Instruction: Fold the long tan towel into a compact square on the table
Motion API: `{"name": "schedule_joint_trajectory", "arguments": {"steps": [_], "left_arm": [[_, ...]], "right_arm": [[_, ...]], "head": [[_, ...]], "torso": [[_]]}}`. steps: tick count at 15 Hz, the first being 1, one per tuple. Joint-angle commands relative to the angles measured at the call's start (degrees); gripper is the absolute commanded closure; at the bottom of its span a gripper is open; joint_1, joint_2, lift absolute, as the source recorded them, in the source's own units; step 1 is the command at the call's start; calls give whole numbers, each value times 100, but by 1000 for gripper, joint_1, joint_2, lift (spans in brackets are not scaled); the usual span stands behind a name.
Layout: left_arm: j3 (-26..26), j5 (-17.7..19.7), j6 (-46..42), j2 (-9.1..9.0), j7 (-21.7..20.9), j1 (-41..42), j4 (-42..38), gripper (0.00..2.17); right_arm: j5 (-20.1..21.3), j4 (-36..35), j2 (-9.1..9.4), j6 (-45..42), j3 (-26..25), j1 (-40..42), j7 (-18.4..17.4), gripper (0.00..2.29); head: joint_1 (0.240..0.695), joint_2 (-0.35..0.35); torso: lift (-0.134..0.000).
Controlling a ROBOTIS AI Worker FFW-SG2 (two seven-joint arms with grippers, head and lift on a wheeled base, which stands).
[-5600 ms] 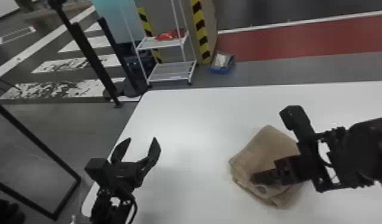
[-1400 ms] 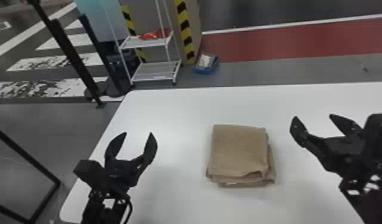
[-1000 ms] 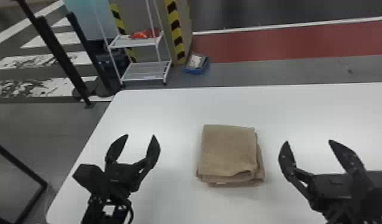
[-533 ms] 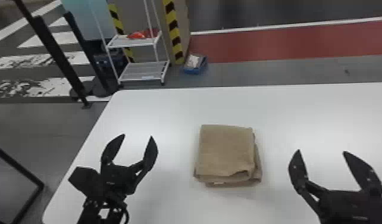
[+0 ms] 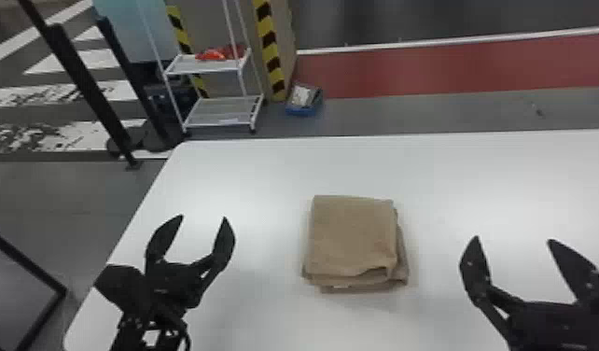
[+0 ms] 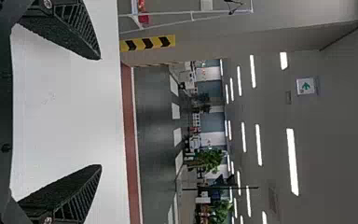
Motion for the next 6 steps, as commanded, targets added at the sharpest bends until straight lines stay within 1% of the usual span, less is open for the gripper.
{"name": "schedule_joint_trajectory", "arguments": {"steps": [1,6], "left_arm": [[46,32,26,-1,3,5,0,147],[63,32,8,26,-6,14,0,147]], "right_arm": [[66,-3,5,-18,16,31,0,49],[128,5,5,-176,60,93,0,53]], "head": [[695,228],[695,241]], "torso": [[-123],[-123]]}}
